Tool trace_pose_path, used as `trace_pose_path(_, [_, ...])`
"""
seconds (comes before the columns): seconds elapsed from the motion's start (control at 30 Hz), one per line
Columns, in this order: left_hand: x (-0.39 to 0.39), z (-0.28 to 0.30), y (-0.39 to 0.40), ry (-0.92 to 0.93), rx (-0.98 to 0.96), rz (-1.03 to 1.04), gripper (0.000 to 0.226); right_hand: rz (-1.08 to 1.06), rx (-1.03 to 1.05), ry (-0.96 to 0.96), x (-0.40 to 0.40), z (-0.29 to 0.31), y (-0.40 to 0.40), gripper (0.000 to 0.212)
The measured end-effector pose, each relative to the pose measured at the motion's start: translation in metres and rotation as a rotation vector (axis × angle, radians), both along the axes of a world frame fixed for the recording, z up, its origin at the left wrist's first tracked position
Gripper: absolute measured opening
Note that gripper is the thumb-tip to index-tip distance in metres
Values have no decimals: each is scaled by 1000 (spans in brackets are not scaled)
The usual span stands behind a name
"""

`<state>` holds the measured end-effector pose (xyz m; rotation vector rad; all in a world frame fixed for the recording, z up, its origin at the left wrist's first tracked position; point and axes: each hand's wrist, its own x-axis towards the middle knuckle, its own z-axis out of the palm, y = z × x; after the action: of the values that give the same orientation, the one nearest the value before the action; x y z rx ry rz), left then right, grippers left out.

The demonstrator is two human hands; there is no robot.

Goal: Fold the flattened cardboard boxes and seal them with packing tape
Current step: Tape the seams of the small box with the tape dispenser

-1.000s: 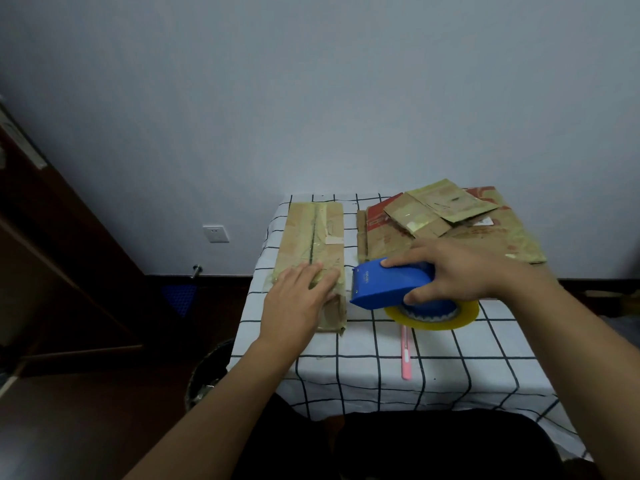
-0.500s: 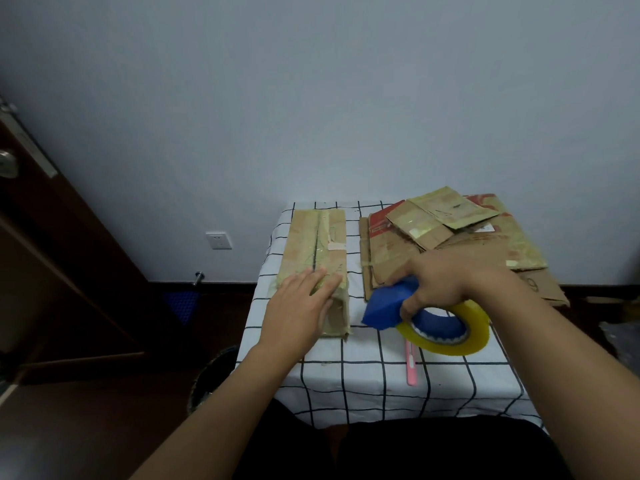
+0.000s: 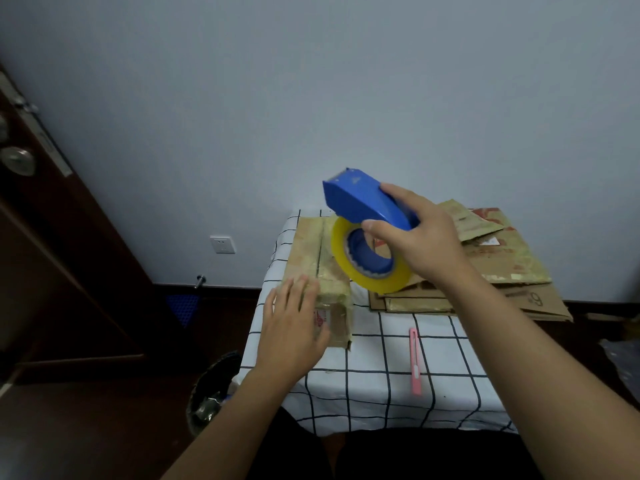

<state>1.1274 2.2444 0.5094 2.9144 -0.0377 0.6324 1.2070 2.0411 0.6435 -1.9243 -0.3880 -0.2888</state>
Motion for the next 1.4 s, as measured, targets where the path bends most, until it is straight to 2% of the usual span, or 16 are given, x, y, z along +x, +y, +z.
trace_pose_path(0.13, [-3, -3, 2, 11, -21, -7, 67, 34, -48, -16, 6, -8, 28, 61])
trace_pose_path(0.5, [-2, -8, -8, -11, -279, 28, 59, 28, -106, 1, 12, -16, 34, 61])
trace_pose_path(0.8, [-4, 0, 7, 36, -267, -31, 63, 37, -125, -6, 13, -16, 38, 61])
trace_pose_path(0.93, [-4, 15, 24, 46, -502, -58, 66, 38, -105, 2, 13, -16, 37, 60])
trace_pose_path(1.1, [-2, 24, 32, 41, -935, 66, 23, 46, -71, 18, 13, -16, 36, 59])
trace_pose_path(1.2, [-5, 19, 25, 95, -1084, 104, 29, 49, -47, 27, 13, -16, 34, 59])
trace_pose_path(1.27, [-9, 18, 22, 127, -1083, 88, 39, 46, -40, 30, 13, -17, 32, 59])
trace_pose_path(1.3, [-11, 18, 21, 133, -1018, 99, 43, 46, -31, 35, 14, -17, 32, 59])
trace_pose_path(1.4, [-11, 25, 13, -58, -532, 34, 51, 50, 13, 52, 15, -18, 32, 59])
